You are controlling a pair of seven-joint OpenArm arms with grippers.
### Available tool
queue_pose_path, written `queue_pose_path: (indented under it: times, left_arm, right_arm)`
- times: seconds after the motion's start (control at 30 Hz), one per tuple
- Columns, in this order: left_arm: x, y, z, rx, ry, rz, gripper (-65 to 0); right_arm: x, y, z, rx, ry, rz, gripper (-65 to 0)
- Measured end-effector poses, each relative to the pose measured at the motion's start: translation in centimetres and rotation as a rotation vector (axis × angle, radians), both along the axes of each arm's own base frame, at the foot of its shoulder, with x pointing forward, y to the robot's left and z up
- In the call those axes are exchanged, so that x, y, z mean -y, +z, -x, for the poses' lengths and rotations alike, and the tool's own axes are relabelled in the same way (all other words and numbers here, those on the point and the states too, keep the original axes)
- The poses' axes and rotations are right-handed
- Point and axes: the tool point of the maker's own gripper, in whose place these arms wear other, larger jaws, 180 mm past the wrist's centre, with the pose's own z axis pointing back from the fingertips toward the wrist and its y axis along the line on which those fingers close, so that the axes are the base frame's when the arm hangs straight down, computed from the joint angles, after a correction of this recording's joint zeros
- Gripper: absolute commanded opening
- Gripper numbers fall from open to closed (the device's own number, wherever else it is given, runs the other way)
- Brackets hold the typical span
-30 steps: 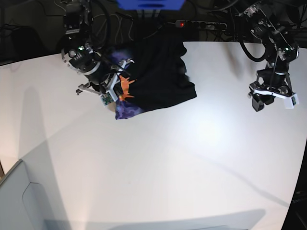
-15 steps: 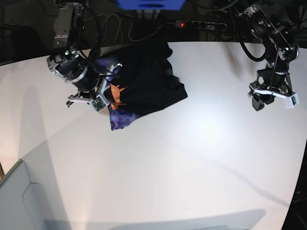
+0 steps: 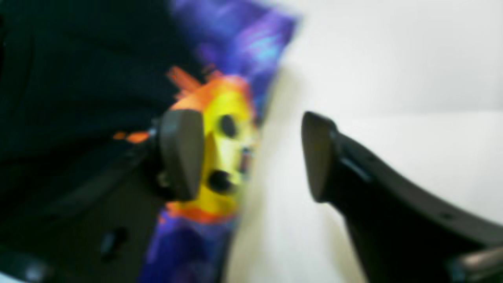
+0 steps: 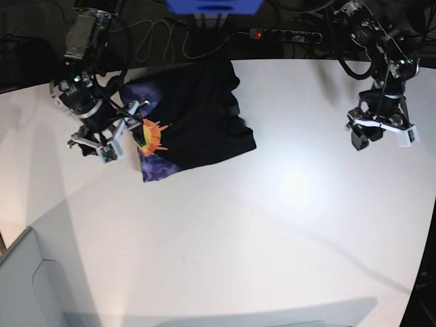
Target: Fold the T-shirt properly
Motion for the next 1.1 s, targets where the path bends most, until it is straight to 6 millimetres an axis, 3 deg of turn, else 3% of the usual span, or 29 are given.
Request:
queue_pose_path:
  times: [0.13,0.37,0.53,0.83,1.1]
  left_arm:
    - [0.8,-0.4,0.6,-0.001,-0.011,0.047,-36.5]
    - [0.6,-1.0,1.8,-0.023,-0.009,0.066,-36.5]
    - [-2.3,-0.4,3.1,-0.017,0.078,0.033,-36.5]
    - [-4.8,-0.4,5.2,-0.035,0.158,0.017,-36.5]
    - [-4.8,-1.2,6.7,-0.078,0.161,0.017,-36.5]
  right_arm:
    - [1.0,0.6,0.8,0.012,-0.058,-0.006,-21.6]
    - [1.3,-3.8,4.4,-0.135,-0.067,-0.025,-21.7]
    - [1.2,-5.7,5.8,-0.187,-0.062,-0.063,-21.7]
    - [-2.9,-6.8,4.3,-0.193,0.014,-0.153,-21.7]
    - [-4.4,-7.3,0.7,-0.188,-0.075,-0.24,-21.1]
